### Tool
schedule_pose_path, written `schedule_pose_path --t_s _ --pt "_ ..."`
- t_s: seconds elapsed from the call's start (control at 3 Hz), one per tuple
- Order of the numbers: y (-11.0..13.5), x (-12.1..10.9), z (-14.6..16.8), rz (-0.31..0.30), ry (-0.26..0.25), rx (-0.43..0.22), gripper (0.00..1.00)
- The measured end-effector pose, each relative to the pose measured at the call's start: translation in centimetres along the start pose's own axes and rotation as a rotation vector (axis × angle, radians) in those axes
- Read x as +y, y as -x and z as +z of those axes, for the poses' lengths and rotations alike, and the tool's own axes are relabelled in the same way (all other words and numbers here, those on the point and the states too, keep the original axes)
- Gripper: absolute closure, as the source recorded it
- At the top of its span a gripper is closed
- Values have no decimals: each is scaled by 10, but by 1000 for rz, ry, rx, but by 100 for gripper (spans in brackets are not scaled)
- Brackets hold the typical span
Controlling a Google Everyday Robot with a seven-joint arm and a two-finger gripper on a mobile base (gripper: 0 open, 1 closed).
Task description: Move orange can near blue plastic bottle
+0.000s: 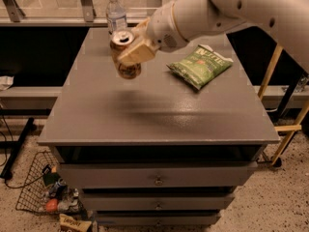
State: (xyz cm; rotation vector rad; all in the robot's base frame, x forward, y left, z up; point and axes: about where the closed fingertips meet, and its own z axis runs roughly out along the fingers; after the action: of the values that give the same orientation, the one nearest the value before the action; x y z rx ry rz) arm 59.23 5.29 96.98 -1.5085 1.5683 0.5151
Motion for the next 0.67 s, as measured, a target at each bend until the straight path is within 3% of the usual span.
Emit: schedule_pose_path --t_s 0.33,0.67 --pt "17 -37 -28 8 -227 60 100" --pt "23 -54 -35 30 -303 47 100"
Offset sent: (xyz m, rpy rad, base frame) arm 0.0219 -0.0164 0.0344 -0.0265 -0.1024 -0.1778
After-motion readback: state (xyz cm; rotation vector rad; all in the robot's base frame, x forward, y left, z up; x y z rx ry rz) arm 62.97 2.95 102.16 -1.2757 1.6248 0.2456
